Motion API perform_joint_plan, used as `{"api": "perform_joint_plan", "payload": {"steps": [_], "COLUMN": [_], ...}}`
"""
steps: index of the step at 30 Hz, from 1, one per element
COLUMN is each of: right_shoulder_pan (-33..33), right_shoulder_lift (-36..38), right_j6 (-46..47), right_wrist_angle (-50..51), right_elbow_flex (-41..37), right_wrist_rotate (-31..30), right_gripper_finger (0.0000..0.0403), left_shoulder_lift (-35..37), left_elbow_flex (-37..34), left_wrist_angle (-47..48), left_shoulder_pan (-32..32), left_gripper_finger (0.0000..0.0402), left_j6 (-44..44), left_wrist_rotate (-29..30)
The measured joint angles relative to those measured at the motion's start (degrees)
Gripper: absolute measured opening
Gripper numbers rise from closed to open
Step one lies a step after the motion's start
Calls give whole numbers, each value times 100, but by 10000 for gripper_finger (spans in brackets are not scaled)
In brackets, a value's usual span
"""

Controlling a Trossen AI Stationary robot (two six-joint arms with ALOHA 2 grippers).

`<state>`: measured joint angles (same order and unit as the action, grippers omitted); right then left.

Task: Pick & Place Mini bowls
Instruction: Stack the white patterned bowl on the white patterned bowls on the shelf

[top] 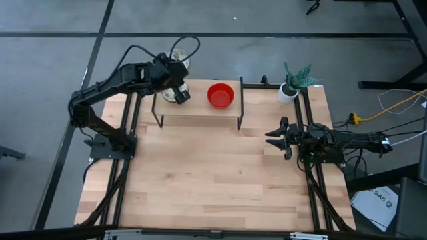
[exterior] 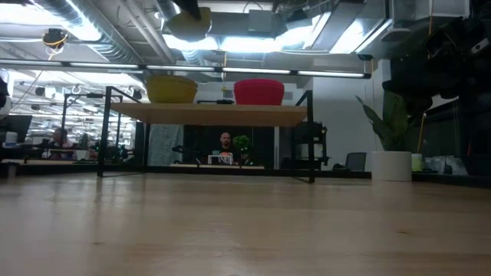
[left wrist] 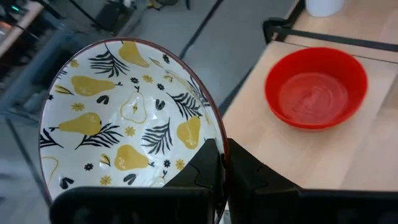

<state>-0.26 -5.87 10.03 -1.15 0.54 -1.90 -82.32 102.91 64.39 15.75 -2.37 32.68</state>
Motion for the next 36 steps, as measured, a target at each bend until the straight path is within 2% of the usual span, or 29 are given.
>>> {"api": "perform_joint_plan", "payload": {"steps": [5, 12, 19, 24, 31, 36], "right_shoulder_pan": [-1, -1, -2, 1, -1, 1], "right_shoulder_lift": [0, 0, 0, 0, 0, 0], "right_j6": [1, 2, 1, 0, 1, 1], "right_wrist_angle": [0, 0, 0, 0, 0, 0], "right_elbow_flex": [0, 0, 0, 0, 0, 0], "right_wrist_rotate": [0, 1, 1, -1, 1, 0], "right_gripper_finger": [140, 140, 140, 140, 140, 140], "left_shoulder_lift": [2, 2, -17, -19, -134, -414], "left_elbow_flex": [37, 44, 44, 44, 44, 44], "left_wrist_angle": [10, 237, 1064, 1065, 1124, 1499], "left_shoulder_pan": [15, 25, 242, 243, 274, 320], "left_gripper_finger": [6, 6, 6, 6, 6, 6], "left_j6": [-7, 9, 454, 225, -96, -181], "left_wrist_rotate": [302, 207, -588, -1013, -1312, -1875]}}
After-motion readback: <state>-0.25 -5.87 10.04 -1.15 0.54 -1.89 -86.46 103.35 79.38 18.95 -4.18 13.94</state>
